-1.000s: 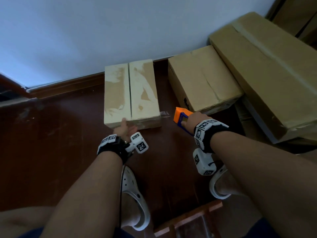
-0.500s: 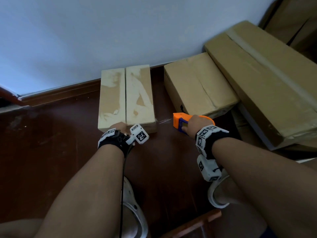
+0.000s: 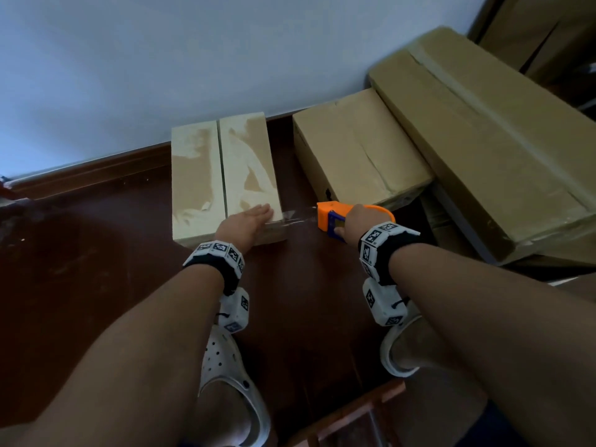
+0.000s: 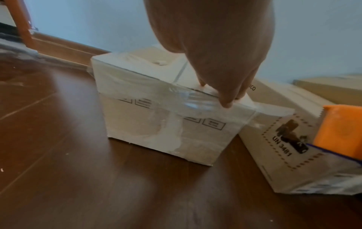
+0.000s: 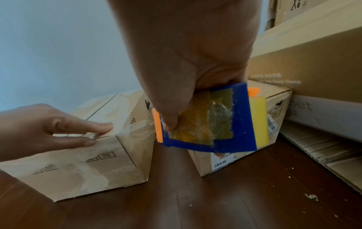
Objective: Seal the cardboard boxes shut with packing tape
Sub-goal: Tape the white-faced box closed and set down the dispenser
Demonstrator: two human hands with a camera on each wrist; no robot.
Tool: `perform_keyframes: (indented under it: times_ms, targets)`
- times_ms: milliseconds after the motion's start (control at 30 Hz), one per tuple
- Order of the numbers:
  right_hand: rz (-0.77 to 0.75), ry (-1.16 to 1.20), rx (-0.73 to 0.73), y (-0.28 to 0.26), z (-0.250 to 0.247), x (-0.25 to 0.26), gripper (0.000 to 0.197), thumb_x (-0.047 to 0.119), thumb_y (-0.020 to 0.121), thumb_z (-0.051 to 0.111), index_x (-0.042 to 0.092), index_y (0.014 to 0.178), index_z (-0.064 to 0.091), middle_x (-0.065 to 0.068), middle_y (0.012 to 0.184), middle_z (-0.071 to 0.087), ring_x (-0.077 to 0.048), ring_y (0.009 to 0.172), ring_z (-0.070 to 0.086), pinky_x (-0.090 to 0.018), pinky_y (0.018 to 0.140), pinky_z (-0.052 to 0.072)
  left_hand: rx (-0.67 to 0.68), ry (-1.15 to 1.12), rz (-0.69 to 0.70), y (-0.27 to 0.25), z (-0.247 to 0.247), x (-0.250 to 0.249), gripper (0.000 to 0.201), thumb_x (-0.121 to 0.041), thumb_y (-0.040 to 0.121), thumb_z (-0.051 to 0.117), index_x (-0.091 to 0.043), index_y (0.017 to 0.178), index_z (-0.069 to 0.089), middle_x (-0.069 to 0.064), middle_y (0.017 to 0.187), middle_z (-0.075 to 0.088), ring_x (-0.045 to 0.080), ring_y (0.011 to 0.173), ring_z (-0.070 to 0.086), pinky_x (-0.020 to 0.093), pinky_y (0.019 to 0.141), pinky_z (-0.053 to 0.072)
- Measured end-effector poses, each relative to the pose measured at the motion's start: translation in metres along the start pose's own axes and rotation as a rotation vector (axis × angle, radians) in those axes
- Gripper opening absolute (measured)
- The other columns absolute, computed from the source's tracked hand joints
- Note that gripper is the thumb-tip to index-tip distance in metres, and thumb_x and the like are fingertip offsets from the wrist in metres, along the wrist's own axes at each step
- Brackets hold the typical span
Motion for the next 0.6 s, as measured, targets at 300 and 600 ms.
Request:
perform_keyframes:
  times_ms: [300, 600]
  targets:
    - [-0.077, -0.029, 0.006, -0.007, 0.013, 0.018, 0.036, 0.046, 0.087, 0.062, 0.014, 0.078, 0.05, 0.0, 0.06, 0.046, -0.016, 0.048, 0.043, -0.023, 0.043, 0.027, -0.003, -0.014, 0.06, -0.052, 0.012, 0.013, 0.046, -0.02, 0.101, 0.046, -0.025, 0.147, 0.04, -0.01, 0.154, 0.035, 0.009, 0.141, 0.034, 0.033, 0.112, 0.035]
    - [-0.075, -0.007, 0.032, -0.012, 0.033, 0.027, 0.038, 0.045, 0.089, 0.06, 0.015, 0.071, 0.045, 0.001, 0.059, 0.043, -0.014, 0.046, 0.041, -0.022, 0.042, 0.027, 0.038, -0.052, -0.086, -0.04, 0.0, -0.008, 0.08, -0.053, 0.087, 0.06, -0.022, 0.152, 0.026, -0.007, 0.162, -0.007, 0.03, 0.147, 0.014, 0.048, 0.116, 0.023]
Point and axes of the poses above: each hand's wrist, its own y-axis towards the middle knuckle, its own z-axis out of the palm, x = y × z, the point moved 5 cm from there along y, towards the middle knuckle
